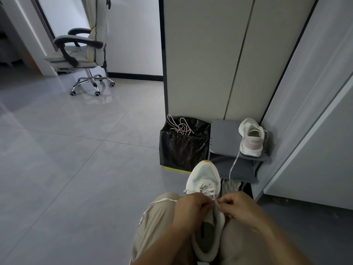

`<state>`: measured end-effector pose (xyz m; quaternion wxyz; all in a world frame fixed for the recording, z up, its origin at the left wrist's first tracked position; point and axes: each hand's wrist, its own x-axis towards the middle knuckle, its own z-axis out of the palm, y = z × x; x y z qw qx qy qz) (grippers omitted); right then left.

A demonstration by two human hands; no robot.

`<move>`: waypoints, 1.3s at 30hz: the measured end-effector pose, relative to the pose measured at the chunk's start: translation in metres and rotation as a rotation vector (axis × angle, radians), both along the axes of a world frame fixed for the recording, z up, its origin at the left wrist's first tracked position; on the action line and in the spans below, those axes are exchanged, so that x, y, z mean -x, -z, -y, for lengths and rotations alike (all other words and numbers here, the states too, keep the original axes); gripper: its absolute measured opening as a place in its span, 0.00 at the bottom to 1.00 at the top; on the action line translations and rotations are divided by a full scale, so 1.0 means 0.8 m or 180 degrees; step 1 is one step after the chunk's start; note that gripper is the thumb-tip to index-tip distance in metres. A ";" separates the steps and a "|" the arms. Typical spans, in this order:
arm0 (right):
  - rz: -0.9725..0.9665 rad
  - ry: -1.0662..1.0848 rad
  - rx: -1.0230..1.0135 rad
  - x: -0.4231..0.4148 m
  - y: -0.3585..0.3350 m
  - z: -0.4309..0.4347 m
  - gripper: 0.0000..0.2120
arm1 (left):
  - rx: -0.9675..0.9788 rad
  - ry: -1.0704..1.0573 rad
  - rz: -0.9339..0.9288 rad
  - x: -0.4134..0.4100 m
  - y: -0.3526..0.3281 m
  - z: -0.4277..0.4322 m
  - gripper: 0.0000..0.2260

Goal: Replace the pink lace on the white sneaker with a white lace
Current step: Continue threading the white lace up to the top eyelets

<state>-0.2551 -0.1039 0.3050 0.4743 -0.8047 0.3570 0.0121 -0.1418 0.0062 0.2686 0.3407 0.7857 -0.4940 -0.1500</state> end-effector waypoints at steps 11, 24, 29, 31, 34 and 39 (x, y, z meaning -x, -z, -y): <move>-0.0121 -0.0142 0.0628 -0.006 0.005 0.004 0.07 | -0.0365 0.0276 0.0583 -0.005 0.003 0.005 0.26; 0.0245 0.2344 0.0612 0.103 -0.002 0.122 0.10 | 0.0301 -0.1165 -0.0399 -0.081 -0.010 -0.061 0.11; -0.0633 0.1912 0.1453 0.092 0.014 0.116 0.09 | -0.0584 -0.0213 -0.0041 -0.060 -0.005 -0.049 0.09; -0.0372 0.1091 0.1604 0.057 0.015 0.078 0.08 | -0.0755 -0.0047 0.0300 -0.048 -0.009 -0.042 0.10; -0.0087 -0.0527 0.1496 0.011 0.011 0.021 0.08 | -0.0598 -0.0206 0.0417 -0.040 -0.012 -0.040 0.09; -0.0050 -0.0671 0.1031 0.004 0.005 0.018 0.02 | -0.0133 -0.0573 -0.0325 -0.041 -0.013 -0.051 0.08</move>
